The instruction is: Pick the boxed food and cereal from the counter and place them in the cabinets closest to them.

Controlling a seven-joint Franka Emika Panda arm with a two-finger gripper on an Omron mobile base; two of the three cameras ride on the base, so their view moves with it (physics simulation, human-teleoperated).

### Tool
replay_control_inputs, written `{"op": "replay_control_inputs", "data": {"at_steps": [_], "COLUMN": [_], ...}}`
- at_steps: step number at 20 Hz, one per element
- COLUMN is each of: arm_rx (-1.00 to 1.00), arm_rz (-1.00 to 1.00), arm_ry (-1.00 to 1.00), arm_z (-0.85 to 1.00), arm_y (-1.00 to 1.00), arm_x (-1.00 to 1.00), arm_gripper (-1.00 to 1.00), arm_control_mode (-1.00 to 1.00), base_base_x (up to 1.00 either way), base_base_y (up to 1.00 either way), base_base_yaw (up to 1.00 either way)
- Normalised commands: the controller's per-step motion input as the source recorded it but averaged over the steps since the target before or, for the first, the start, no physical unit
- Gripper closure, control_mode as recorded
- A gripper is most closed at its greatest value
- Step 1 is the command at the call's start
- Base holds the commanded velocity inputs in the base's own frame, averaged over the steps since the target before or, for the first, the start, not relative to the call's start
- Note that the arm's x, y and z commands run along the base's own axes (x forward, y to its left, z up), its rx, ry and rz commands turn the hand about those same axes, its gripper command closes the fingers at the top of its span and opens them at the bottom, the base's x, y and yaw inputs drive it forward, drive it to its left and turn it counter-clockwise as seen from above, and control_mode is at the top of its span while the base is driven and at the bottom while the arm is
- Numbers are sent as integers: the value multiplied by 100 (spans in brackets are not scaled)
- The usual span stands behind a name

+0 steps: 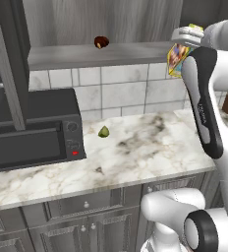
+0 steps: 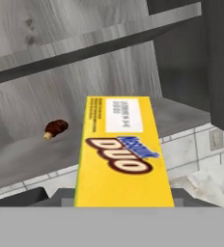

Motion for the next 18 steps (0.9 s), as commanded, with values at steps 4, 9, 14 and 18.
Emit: {"op": "replay_control_inputs", "data": {"at_steps": [4, 9, 14, 18], "arm_rx": [-5, -5, -1, -2], "arm_rz": [12, 4, 0, 0], "arm_ry": [-6, -1, 0, 0], "arm_z": [16, 0, 2, 2], "arm_y": [0, 0, 7, 18], "arm_x": [-18, -5, 5, 19], "arm_gripper": [100, 100, 100, 100], "arm_control_mode": [-100, -100, -100, -100], "base_base_x": [0, 0, 0, 0], "base_base_y": [0, 0, 0, 0], "base_base_yaw": [0, 0, 0, 0]}}
